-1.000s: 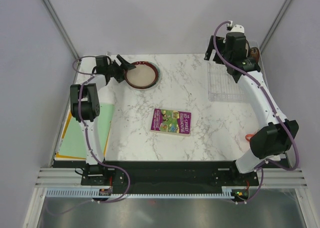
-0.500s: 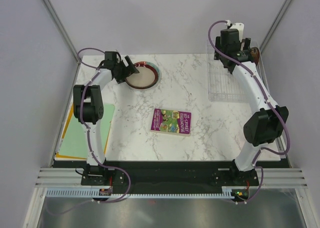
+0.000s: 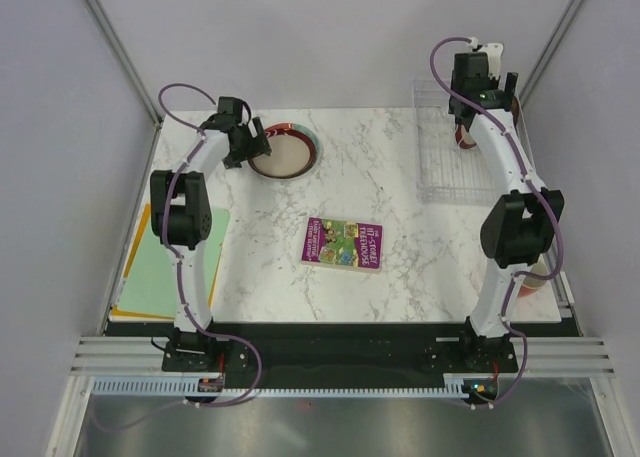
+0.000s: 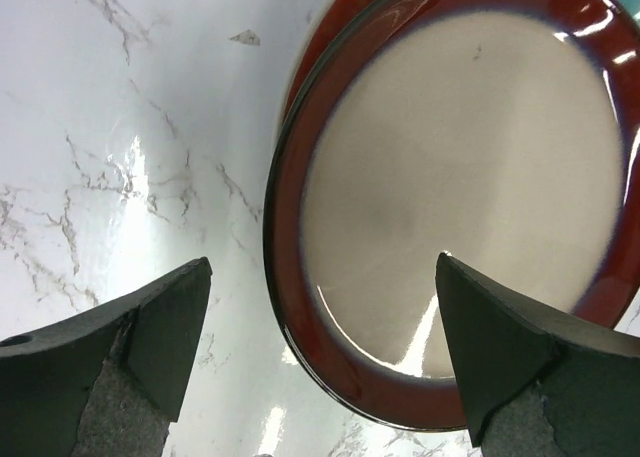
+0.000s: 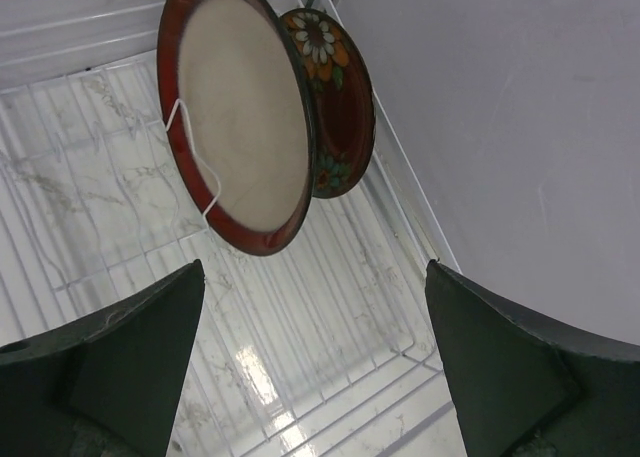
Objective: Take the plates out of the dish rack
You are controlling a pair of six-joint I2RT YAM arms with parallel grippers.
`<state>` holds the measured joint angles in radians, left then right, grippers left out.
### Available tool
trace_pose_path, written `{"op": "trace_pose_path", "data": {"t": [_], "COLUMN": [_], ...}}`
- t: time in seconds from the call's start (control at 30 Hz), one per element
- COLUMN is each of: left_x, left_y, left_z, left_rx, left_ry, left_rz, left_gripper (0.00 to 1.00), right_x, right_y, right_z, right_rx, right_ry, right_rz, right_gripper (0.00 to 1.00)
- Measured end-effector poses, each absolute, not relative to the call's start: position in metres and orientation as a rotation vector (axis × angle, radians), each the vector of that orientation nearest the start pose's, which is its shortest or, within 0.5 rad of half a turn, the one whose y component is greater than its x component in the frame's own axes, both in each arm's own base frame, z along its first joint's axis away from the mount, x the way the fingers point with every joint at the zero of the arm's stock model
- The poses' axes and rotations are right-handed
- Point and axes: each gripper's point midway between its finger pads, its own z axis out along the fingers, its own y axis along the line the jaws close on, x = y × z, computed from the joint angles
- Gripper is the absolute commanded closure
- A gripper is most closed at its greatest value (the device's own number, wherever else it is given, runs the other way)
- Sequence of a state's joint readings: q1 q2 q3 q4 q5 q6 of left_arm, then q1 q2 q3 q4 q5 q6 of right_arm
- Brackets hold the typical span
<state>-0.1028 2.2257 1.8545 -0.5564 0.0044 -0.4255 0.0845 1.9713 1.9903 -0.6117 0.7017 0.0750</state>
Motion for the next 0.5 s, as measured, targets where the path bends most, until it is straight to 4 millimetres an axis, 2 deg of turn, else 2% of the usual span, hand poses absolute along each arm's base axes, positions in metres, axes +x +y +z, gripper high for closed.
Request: {"op": "trace_pose_path", "data": {"t": [0.13, 0.23, 0.47, 0.5], "left_x": [0.536, 0.52, 0.495, 0.494], "left_y": [-0.075, -0.08, -0.104, -0.108], "left_z": [0.067, 0.071, 0.104, 0.111], "left_rx": [-0.399, -0.386, -0.315, -0.303], "left_ry": [2.498, 2.517, 2.481, 2.466], "left_rz": [-0.213, -0.212, -0.276, -0.299], "left_gripper": [0.0, 0.0, 0.0, 0.0], "right_x": [0.54, 0.548, 0.56, 0.563], "right_y": [-0.087, -0.101, -0.13, -0.132], "right_z": [0.258, 0.25, 0.225, 0.22], "right_rx": [0.423, 0.443, 0.462, 0.459], "right_ry": [2.044, 2.047, 2.078, 2.086], "right_rz": [-0.678, -0.683, -0.661, -0.65], "right_gripper": [0.02, 0.02, 0.07, 0.12]}}
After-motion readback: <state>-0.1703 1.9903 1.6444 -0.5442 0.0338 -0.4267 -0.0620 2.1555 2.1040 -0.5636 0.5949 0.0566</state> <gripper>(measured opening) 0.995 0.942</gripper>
